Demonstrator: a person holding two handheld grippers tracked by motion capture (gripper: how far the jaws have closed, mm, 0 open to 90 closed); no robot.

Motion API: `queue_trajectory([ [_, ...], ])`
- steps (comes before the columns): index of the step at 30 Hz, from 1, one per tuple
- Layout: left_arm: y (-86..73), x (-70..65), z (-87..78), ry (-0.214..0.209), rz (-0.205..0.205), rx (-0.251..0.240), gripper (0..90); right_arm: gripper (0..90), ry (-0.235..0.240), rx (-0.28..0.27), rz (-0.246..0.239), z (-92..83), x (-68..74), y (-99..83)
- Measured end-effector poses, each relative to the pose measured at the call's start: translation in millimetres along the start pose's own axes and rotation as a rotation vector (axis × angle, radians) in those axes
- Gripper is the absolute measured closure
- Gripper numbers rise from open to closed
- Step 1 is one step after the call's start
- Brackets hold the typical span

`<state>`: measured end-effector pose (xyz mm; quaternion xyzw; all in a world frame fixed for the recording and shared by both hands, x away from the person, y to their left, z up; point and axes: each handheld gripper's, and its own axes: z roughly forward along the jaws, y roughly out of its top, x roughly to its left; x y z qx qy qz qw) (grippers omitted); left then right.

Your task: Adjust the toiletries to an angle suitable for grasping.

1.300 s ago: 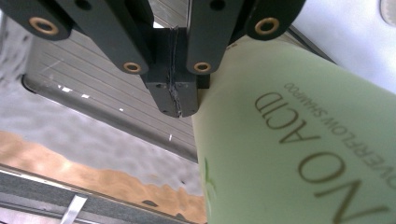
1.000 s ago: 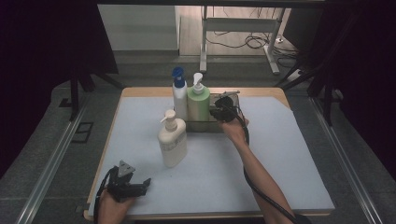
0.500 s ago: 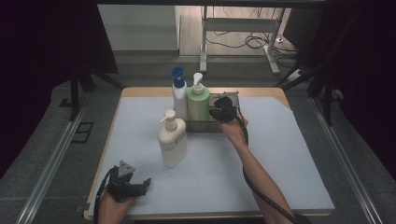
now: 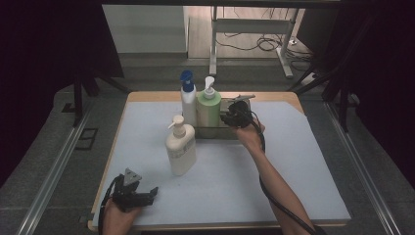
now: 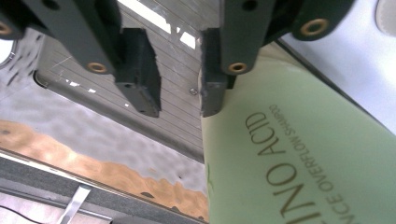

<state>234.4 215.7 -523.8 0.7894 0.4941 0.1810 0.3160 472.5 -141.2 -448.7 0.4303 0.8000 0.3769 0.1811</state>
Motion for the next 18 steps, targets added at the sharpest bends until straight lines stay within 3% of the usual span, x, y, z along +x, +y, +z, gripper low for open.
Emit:
queue_trajectory([
  [7,0.0,0.0,0.0,0.000,0.000,0.000,10.6,47.5,0.025,-0.012,-0.018,-7.5,-2.3,-5.6],
  [18,0.0,0.0,0.0,0.000,0.000,0.000,10.6,33.5,0.060,-0.038,-0.080,-23.0,5.5,-9.2],
])
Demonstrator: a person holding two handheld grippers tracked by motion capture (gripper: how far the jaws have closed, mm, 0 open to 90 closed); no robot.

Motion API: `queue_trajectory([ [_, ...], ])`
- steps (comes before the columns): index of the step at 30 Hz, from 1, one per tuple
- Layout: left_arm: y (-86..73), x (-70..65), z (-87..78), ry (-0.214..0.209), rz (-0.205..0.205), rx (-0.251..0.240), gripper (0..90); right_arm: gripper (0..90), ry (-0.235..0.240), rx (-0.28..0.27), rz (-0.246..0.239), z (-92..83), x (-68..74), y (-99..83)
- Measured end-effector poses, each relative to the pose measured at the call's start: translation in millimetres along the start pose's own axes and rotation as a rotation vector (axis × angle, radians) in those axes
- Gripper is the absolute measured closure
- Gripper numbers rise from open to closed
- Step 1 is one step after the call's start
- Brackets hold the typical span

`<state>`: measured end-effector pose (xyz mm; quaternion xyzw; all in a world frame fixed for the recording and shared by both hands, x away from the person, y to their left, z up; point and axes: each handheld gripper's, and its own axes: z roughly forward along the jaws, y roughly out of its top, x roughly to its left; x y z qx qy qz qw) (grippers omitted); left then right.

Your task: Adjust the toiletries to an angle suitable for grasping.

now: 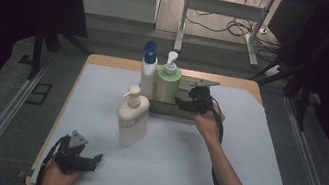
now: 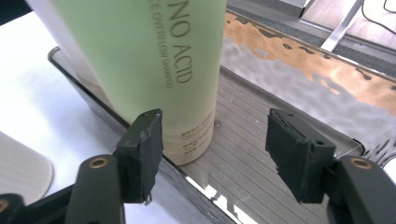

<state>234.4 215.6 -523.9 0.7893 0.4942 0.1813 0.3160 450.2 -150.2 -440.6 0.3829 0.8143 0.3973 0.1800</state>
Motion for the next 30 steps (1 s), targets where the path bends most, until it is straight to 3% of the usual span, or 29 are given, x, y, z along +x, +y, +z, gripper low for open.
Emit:
queue_trajectory([
  [18,0.0,-0.2,0.0,-0.001,-0.002,0.000,10.6,2.4,0.058,-0.007,-0.090,-31.5,8.7,-8.7],
  [24,0.0,-0.2,0.0,-0.001,-0.002,0.001,10.6,0.0,0.088,-0.027,-0.095,-43.4,12.9,-11.4],
  [30,0.1,-0.2,0.0,0.000,-0.002,0.001,10.6,0.0,0.121,0.002,-0.112,-53.7,17.8,-18.5],
])
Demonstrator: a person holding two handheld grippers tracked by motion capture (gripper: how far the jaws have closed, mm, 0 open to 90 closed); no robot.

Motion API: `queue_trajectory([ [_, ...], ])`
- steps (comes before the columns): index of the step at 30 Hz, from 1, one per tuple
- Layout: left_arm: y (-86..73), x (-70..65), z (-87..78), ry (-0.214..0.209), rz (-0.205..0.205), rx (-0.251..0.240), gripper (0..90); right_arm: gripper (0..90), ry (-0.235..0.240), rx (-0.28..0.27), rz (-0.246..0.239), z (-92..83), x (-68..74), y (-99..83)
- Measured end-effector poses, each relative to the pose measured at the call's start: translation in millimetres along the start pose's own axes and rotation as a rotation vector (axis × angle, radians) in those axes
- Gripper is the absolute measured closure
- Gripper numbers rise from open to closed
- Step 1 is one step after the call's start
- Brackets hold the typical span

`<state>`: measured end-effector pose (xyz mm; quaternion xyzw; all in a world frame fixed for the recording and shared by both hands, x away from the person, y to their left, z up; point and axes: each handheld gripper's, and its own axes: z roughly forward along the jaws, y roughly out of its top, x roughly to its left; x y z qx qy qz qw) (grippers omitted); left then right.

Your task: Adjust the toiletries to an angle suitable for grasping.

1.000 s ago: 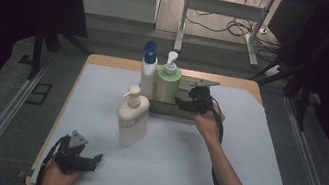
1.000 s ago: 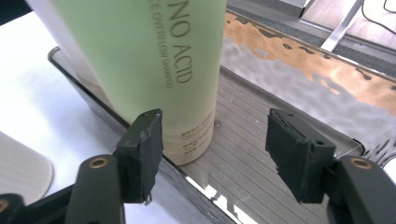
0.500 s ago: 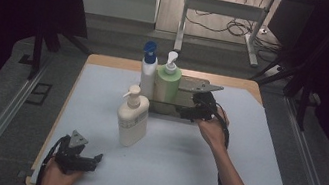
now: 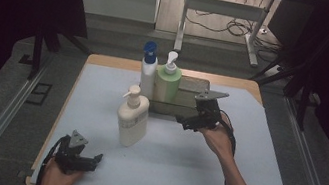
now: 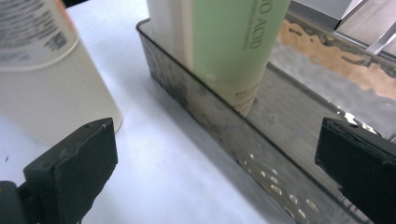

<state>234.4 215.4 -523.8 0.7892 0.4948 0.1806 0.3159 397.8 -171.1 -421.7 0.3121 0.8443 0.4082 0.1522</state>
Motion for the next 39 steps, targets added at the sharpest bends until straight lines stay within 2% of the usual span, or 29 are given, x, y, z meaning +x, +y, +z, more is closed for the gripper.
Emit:
queue_trajectory([
  [8,0.0,0.0,0.0,0.000,0.000,0.000,10.6,0.0,0.025,0.035,-0.016,-15.1,8.1,-12.1],
  [12,0.0,0.0,0.0,0.000,0.000,0.000,10.6,0.0,0.036,0.030,-0.019,-21.8,12.5,-17.7],
  [25,0.0,0.0,0.0,0.000,0.000,0.000,10.6,0.0,0.005,0.040,-0.037,-48.8,23.7,-44.6],
  [29,0.0,0.0,0.0,0.000,0.000,0.000,10.6,0.0,-0.012,0.042,-0.029,-56.6,23.9,-54.2],
  [32,0.0,0.0,0.0,0.000,0.000,0.000,10.6,0.0,-0.013,0.036,0.010,-62.4,23.2,-65.4],
  [39,0.0,-0.1,0.0,0.000,-0.001,0.000,10.6,0.0,-0.035,0.053,0.053,-69.6,22.6,-93.8],
])
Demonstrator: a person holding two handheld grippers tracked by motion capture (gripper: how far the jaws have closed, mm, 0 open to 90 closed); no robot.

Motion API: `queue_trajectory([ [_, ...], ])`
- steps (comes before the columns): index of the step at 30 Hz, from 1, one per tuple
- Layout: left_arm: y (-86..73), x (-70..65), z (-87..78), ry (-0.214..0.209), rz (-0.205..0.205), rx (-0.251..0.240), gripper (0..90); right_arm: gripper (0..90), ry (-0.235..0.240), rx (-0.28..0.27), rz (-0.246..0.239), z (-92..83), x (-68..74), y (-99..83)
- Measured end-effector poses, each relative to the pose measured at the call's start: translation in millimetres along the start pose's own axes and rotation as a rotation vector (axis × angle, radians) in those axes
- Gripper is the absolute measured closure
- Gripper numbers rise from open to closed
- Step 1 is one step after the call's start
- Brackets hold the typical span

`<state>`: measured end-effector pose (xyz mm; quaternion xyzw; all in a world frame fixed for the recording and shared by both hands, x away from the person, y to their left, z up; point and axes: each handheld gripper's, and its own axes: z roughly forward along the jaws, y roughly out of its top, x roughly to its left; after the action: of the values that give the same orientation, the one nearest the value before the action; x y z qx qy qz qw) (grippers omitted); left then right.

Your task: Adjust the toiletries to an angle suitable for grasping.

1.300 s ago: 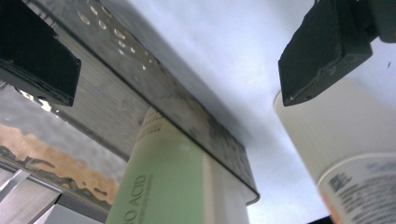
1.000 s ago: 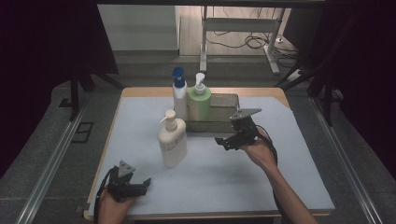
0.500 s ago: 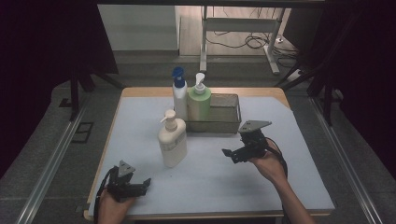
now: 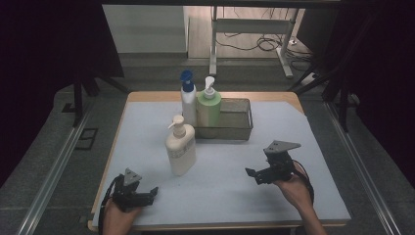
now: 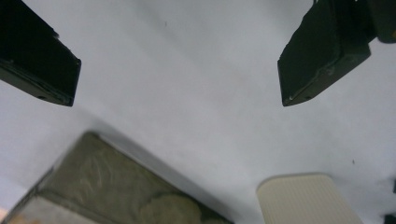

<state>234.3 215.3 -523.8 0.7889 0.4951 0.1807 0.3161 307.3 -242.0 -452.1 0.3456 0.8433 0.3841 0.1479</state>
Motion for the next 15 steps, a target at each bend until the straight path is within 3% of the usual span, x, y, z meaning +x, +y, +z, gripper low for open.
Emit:
queue_trajectory([
  [5,0.0,0.0,0.0,0.000,0.000,0.000,10.6,0.0,-0.011,0.034,0.016,2.9,-0.7,-20.6],
  [15,0.1,0.3,0.0,0.000,0.002,0.001,10.6,0.0,-0.018,0.044,0.062,11.6,-1.1,-50.3],
])
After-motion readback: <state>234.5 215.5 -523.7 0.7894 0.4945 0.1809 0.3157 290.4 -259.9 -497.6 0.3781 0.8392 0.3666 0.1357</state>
